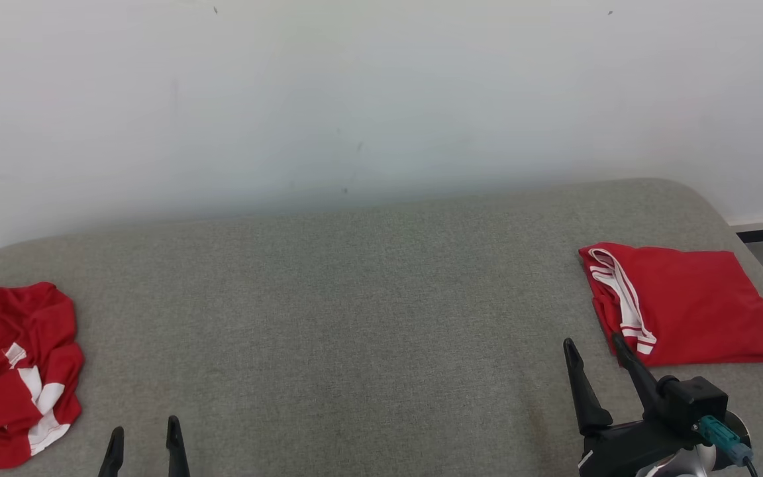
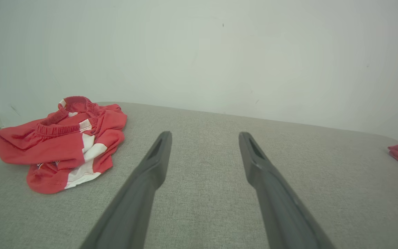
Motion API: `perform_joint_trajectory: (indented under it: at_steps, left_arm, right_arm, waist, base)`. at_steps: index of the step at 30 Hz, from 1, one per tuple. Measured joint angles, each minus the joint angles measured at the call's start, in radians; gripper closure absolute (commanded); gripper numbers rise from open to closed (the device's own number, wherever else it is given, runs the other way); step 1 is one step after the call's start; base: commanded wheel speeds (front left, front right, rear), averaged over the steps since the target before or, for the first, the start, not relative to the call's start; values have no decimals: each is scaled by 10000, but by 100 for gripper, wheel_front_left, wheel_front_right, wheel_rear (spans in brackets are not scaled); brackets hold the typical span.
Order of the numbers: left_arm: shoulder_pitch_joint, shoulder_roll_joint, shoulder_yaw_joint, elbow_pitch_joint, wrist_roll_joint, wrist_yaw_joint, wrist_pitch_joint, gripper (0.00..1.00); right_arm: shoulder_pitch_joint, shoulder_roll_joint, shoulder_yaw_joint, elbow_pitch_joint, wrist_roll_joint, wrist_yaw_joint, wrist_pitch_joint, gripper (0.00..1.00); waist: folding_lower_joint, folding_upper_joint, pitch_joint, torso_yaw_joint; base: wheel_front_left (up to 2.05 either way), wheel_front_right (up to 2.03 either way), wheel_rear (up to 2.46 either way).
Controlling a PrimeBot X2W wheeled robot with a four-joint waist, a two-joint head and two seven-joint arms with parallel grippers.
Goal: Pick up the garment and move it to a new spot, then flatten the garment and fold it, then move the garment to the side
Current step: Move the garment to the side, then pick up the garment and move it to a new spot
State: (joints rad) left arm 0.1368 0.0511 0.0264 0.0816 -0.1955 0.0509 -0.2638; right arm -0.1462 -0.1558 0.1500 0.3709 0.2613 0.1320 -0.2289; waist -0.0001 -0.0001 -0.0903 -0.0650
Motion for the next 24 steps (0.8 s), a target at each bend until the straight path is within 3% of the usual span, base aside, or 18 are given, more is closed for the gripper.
perform_joint_trajectory:
  at_steps: [14,24]
  left_arm:
    - [-105,-4,-142,520,-161,105,0,0]
    - [-463,21,213,1154,-184,-353,0,0]
  right_arm:
    - [171,257,-247,148,-88,0,42,0]
    - [196,257,-88,257,-63,0,42,0]
  waist:
    - [1,1,-174,42]
    - [1,1,-187,17]
  base:
    - [0,0,0]
    - [0,0,0]
